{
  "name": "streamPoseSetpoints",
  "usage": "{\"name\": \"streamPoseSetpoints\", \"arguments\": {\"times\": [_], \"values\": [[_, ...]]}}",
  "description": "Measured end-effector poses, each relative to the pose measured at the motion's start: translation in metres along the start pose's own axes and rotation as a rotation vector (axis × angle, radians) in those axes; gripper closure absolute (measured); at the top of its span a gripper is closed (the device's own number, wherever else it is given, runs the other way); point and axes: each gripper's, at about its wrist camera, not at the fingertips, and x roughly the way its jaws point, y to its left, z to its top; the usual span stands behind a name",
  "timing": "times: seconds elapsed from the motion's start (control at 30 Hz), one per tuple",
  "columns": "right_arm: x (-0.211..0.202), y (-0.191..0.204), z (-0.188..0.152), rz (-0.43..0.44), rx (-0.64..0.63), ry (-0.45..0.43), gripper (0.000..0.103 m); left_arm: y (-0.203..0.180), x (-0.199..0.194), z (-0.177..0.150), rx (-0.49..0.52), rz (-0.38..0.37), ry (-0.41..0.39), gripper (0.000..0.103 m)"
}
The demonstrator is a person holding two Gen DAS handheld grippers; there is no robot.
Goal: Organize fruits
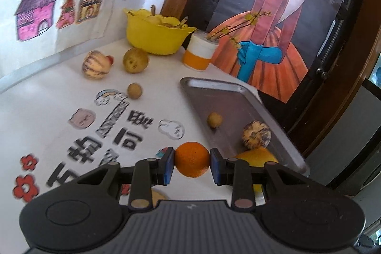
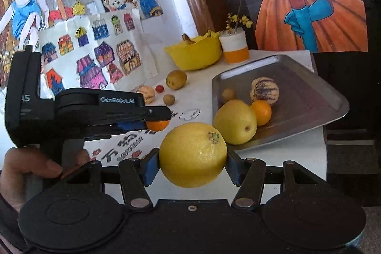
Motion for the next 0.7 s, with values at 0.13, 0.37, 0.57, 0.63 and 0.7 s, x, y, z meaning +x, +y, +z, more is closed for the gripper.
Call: {"name": "streamPoseSetpoints", "arguments": {"times": [0.13,0.37,0.57,0.63,0.7], "values": [[-0.003,-0.013,0.010,-0.021,0.018,-0.038,0.044,-0.012,0.017,0.011,-0.015,-0.026,-0.008,0.069],[-0.006,-0.048,0.030,-0.144,0.043,-0.135,0.044,-0.038,0.058,0.022,0.003,-0.071,0.004,0.069],[0.012,-0.076,0.038,-0.254,0.043,-0.146,0.044,-0.052,0.093,0.021,0.039,-0.086,0.042,0.069],[0.020,-0.085,0.037,-0.265,0.052,-0.137,0.044,-0.053,0.099,0.020,0.053,-0.092,0.049,0.068],[0.029,-0.091,0.037,-0.270,0.060,-0.116,0.044,-0.053,0.105,0.019,0.064,-0.088,0.053,0.068]]}}
